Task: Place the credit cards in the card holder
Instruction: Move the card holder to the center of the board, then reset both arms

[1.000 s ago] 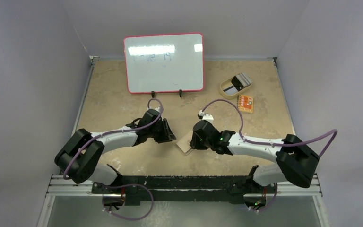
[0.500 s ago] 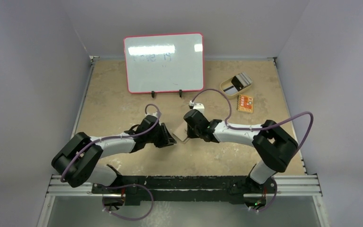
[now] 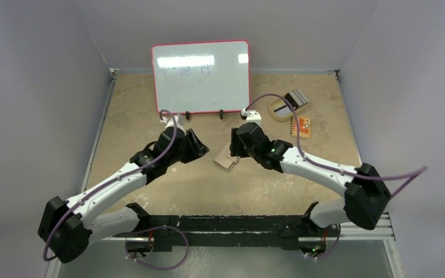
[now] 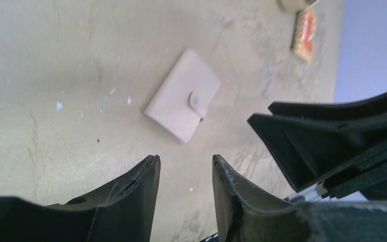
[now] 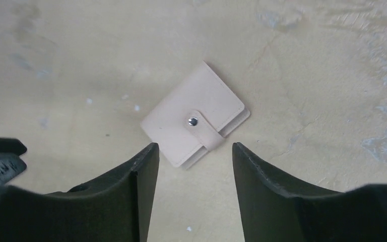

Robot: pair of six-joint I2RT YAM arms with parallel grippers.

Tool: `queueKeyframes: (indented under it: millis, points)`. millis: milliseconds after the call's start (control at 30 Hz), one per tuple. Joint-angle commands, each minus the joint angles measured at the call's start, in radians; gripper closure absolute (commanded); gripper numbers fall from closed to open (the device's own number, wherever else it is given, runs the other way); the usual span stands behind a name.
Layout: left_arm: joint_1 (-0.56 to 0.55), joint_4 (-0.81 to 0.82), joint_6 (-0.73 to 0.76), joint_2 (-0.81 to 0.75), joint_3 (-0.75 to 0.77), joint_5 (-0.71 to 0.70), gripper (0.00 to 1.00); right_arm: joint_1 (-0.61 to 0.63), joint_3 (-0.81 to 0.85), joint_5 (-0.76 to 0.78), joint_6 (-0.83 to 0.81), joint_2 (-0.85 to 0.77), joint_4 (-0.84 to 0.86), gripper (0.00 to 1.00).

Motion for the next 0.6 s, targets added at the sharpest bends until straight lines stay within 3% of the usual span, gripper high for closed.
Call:
queueKeyframes:
  millis: [0, 133, 367, 567]
  points:
    - [-0.005, -0.273, 0.122, -0.098, 0.199, -0.224, 0.52, -0.003, -0.009, 0.012, 0.043, -0.163, 0.005, 0.34]
    - [-0.005, -0.429, 0.183, -0.163, 0.332, -0.356, 0.41, -0.002, -0.048, 0.016, 0.071, -0.314, 0.003, 0.03]
    - [-0.005, -0.604, 0.239, -0.271, 0.480, -0.511, 0.37, -0.003, -0.051, 0.052, 0.099, -0.521, -0.102, 0.01]
    - [-0.005, -0.584, 0.239, -0.376, 0.442, -0.459, 0.33, -0.003, -0.084, 0.102, 0.142, -0.621, -0.111, 0.01]
